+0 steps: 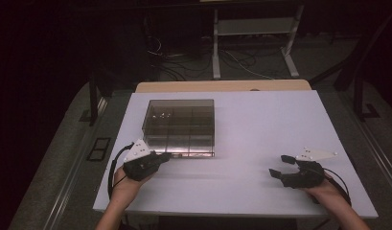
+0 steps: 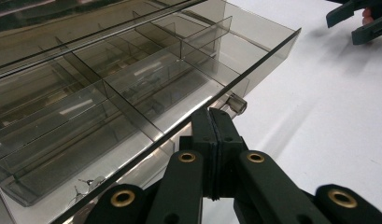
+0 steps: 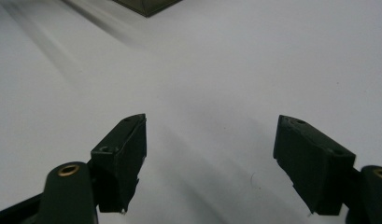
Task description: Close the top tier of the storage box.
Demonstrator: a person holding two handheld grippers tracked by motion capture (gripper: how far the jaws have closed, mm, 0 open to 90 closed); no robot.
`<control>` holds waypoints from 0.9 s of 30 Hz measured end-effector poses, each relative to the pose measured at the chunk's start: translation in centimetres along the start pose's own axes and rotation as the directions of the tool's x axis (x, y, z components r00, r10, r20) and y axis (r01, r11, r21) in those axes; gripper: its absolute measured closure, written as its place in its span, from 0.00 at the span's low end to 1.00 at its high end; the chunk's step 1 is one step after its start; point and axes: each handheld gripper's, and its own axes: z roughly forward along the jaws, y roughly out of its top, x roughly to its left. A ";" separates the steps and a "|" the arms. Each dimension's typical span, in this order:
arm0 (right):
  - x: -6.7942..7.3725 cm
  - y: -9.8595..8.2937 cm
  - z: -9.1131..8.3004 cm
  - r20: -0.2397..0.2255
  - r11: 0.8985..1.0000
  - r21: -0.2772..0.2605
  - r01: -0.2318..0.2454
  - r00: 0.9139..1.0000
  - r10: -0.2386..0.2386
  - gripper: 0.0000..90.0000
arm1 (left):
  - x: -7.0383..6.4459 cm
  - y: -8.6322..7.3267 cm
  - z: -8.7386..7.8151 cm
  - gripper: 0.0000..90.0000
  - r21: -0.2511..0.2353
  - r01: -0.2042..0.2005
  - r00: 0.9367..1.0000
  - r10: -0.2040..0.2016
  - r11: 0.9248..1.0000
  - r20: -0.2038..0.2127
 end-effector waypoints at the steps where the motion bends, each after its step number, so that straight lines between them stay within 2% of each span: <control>1: 0.0 0.0 0.0 0.000 1.000 0.001 0.000 1.000 0.000 0.28 | 0.0 0.0 0.0 0.99 -0.003 0.002 1.000 -0.002 1.000 -0.001; 9: 0.0 0.0 0.0 0.003 1.000 0.001 -0.001 1.000 0.001 0.28 | 0.0 0.5 0.5 0.99 0.002 0.011 1.000 -0.011 1.000 -0.012; 11: 0.1 0.0 0.0 0.002 1.000 0.002 0.000 1.000 0.000 0.28 | 0.0 0.6 0.7 0.99 0.002 0.006 1.000 -0.006 1.000 -0.027; 16: 0.1 0.0 0.0 -0.001 1.000 0.002 0.001 1.000 -0.001 0.28 | 0.3 1.1 0.8 0.99 0.021 -0.009 0.999 0.010 1.000 -0.035; 27: 0.2 0.0 0.1 -0.006 1.000 0.005 0.003 1.000 -0.003 0.28 | 1.2 1.5 1.5 0.99 0.009 0.011 0.999 -0.011 1.000 -0.038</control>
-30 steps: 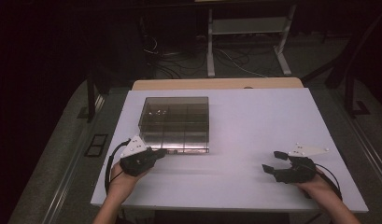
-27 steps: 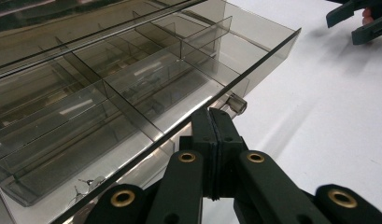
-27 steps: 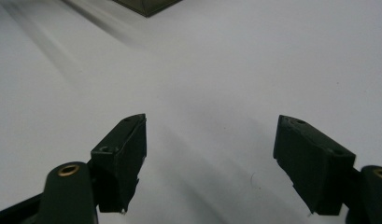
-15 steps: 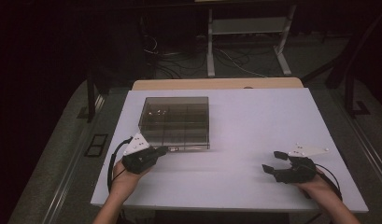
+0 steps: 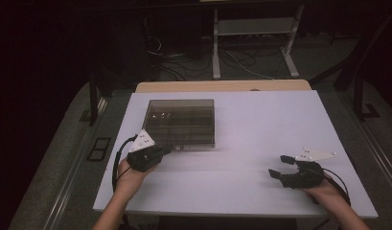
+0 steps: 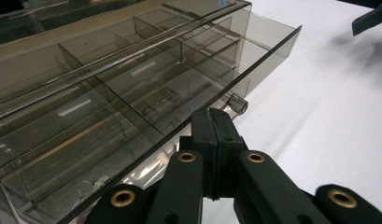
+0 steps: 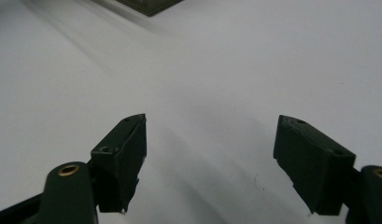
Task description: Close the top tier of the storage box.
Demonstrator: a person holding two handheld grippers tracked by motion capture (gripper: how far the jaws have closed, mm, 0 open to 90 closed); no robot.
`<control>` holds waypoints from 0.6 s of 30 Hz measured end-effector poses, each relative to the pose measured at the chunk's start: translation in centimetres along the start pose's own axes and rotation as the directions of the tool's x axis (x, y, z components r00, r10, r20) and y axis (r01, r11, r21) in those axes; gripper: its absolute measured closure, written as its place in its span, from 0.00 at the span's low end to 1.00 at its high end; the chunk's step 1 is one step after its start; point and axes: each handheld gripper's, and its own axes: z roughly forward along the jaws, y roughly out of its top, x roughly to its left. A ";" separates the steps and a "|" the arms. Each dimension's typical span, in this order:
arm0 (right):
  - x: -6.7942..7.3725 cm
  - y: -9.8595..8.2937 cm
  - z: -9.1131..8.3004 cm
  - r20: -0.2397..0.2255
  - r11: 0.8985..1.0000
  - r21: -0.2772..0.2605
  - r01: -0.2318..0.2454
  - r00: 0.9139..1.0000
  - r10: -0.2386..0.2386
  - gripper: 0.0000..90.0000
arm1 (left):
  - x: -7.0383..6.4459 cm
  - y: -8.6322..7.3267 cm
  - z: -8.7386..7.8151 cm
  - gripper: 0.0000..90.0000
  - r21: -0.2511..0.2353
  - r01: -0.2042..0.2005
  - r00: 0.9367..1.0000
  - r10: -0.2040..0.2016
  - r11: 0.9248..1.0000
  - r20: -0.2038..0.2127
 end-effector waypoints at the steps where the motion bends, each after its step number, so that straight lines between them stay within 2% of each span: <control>1: 0.0 0.0 0.0 0.001 1.000 0.000 0.001 1.000 -0.001 0.28 | 0.0 0.0 0.0 0.99 0.000 0.002 1.000 -0.002 1.000 -0.002; 18: 0.0 0.0 0.1 -0.006 1.000 0.004 0.004 1.000 -0.004 0.28 | 0.9 0.6 0.7 0.99 -0.008 0.020 1.000 -0.020 1.000 -0.014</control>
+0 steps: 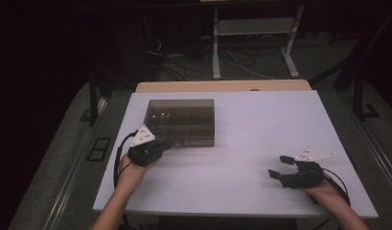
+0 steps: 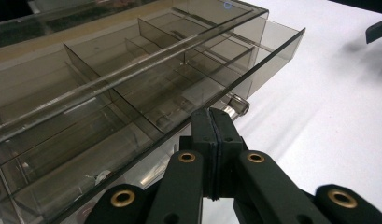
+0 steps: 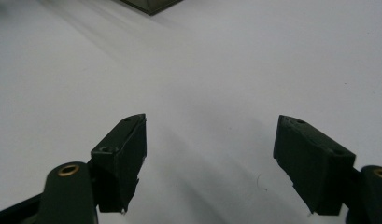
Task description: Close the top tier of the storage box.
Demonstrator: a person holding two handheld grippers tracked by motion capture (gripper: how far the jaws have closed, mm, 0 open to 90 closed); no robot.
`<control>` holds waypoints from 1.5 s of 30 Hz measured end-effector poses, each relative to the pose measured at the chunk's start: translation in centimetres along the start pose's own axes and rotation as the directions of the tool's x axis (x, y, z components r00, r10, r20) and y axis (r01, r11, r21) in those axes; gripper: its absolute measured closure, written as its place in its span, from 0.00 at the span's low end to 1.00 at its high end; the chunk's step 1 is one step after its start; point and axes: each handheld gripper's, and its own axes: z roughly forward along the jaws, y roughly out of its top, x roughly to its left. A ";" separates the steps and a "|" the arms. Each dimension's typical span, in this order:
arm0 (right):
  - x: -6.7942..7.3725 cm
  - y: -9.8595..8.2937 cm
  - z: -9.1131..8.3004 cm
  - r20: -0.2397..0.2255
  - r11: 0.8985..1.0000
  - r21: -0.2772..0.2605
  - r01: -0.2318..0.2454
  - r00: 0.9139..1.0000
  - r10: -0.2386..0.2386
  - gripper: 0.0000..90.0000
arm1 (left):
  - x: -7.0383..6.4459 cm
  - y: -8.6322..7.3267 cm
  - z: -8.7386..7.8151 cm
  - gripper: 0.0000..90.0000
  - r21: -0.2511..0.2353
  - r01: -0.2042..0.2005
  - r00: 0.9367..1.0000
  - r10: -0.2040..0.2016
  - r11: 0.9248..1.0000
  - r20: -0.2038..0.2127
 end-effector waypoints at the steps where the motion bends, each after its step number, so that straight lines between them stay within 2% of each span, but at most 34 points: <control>1: 0.0 0.0 0.0 0.000 1.000 -0.001 0.001 1.000 -0.001 0.28 | 0.1 0.1 0.0 0.99 0.004 -0.003 1.000 0.003 1.000 -0.002; 26: 0.0 0.0 0.1 -0.002 1.000 -0.001 -0.002 1.000 0.002 0.28 | 1.4 0.8 1.2 0.99 0.005 0.010 1.000 -0.010 1.000 -0.020; 45: 0.2 0.0 0.2 -0.009 1.000 0.005 0.017 1.000 -0.017 0.28 | 1.9 0.6 1.9 0.99 -0.015 0.019 0.999 -0.020 1.000 -0.044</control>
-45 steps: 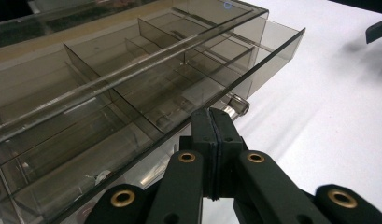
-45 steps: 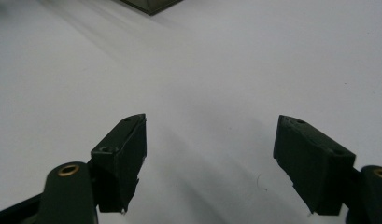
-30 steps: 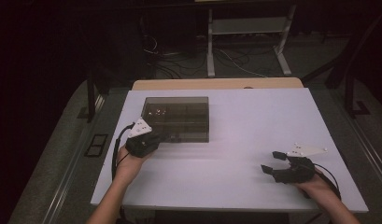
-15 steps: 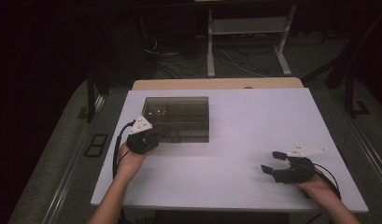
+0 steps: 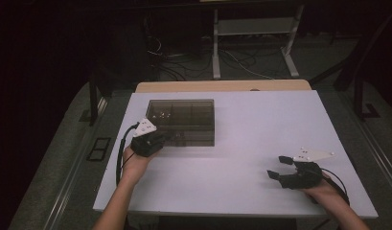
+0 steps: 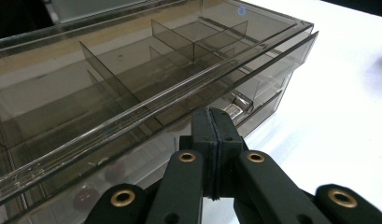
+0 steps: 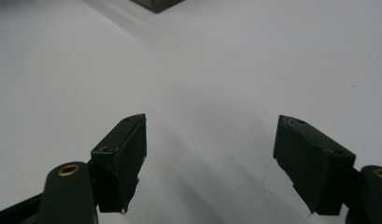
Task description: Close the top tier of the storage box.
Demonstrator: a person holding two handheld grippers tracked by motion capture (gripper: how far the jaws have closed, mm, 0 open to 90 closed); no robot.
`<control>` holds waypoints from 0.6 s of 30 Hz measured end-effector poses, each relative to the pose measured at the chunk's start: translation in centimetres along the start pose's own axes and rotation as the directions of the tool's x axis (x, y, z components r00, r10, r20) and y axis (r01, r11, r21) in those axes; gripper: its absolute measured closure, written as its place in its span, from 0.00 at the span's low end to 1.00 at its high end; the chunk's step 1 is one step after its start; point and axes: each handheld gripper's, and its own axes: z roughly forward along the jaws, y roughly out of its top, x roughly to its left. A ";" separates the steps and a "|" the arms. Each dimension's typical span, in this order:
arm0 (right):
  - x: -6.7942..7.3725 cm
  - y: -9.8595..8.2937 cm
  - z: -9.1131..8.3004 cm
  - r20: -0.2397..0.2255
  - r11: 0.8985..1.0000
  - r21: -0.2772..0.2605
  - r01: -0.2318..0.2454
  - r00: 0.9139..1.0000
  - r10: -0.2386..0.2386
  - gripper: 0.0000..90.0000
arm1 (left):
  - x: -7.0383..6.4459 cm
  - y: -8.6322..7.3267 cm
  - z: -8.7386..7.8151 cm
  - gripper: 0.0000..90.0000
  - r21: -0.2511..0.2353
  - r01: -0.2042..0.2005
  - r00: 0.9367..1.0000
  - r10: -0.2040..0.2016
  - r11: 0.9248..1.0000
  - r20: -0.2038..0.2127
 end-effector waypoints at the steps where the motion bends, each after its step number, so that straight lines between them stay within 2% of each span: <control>1: 0.0 0.0 0.0 0.000 1.000 0.001 -0.001 1.000 0.001 0.28 | 0.0 0.0 0.0 0.99 -0.001 0.000 1.000 0.000 1.000 -0.001; 18: 0.0 0.0 0.1 -0.002 1.000 0.009 0.003 1.000 -0.003 0.28 | 0.4 -0.1 0.7 0.99 0.001 0.009 1.000 -0.009 1.000 -0.021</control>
